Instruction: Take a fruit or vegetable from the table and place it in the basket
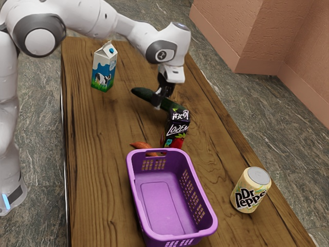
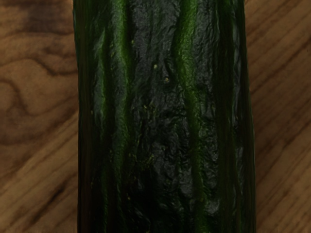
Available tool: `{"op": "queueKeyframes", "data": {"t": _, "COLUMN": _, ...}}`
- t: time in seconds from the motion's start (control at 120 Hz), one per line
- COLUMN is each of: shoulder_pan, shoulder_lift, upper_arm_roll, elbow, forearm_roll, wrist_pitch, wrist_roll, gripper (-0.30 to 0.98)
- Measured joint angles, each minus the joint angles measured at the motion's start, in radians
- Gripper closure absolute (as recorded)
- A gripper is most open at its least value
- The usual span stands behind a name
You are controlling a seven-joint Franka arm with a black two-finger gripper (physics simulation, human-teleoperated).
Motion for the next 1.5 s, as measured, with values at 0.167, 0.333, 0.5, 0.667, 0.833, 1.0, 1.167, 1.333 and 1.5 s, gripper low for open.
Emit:
{"op": "queueKeyframes", "data": {"t": 0.167, "shoulder_pan": -0.021, "shoulder_lift": -0.022, "upper_arm_roll": 0.018, "elbow": 0.058, "forearm_roll": 0.001, "wrist_pitch": -0.010, "wrist_roll": -0.006, "gripper": 0.48}}
{"op": "queueKeyframes", "data": {"t": 0.333, "shoulder_pan": -0.013, "shoulder_lift": -0.030, "upper_arm_roll": 0.027, "elbow": 0.226, "forearm_roll": 0.004, "wrist_pitch": -0.063, "wrist_roll": -0.010, "gripper": 0.49}}
{"op": "queueKeyframes", "data": {"t": 0.5, "shoulder_pan": -0.053, "shoulder_lift": -0.049, "upper_arm_roll": 0.026, "elbow": 0.345, "forearm_roll": 0.004, "wrist_pitch": -0.147, "wrist_roll": -0.022, "gripper": 0.50}}
{"op": "queueKeyframes", "data": {"t": 0.667, "shoulder_pan": -0.130, "shoulder_lift": -0.071, "upper_arm_roll": 0.019, "elbow": 0.377, "forearm_roll": 0.016, "wrist_pitch": -0.222, "wrist_roll": -0.058, "gripper": 0.50}}
{"op": "queueKeyframes", "data": {"t": 0.833, "shoulder_pan": -0.227, "shoulder_lift": -0.068, "upper_arm_roll": 0.016, "elbow": 0.388, "forearm_roll": 0.028, "wrist_pitch": -0.263, "wrist_roll": -0.119, "gripper": 0.51}}
{"op": "queueKeyframes", "data": {"t": 1.0, "shoulder_pan": -0.339, "shoulder_lift": -0.060, "upper_arm_roll": 0.016, "elbow": 0.383, "forearm_roll": 0.032, "wrist_pitch": -0.283, "wrist_roll": -0.180, "gripper": 0.51}}
{"op": "queueKeyframes", "data": {"t": 1.167, "shoulder_pan": -0.452, "shoulder_lift": -0.053, "upper_arm_roll": 0.015, "elbow": 0.378, "forearm_roll": 0.034, "wrist_pitch": -0.292, "wrist_roll": -0.229, "gripper": 0.51}}
{"op": "queueKeyframes", "data": {"t": 1.333, "shoulder_pan": -0.612, "shoulder_lift": 0.026, "upper_arm_roll": 0.009, "elbow": 0.379, "forearm_roll": 0.030, "wrist_pitch": -0.296, "wrist_roll": -0.267, "gripper": 0.51}}
{"op": "queueKeyframes", "data": {"t": 1.5, "shoulder_pan": -0.830, "shoulder_lift": 0.057, "upper_arm_roll": -0.066, "elbow": 0.363, "forearm_roll": 0.028, "wrist_pitch": -0.296, "wrist_roll": -0.301, "gripper": 0.51}}
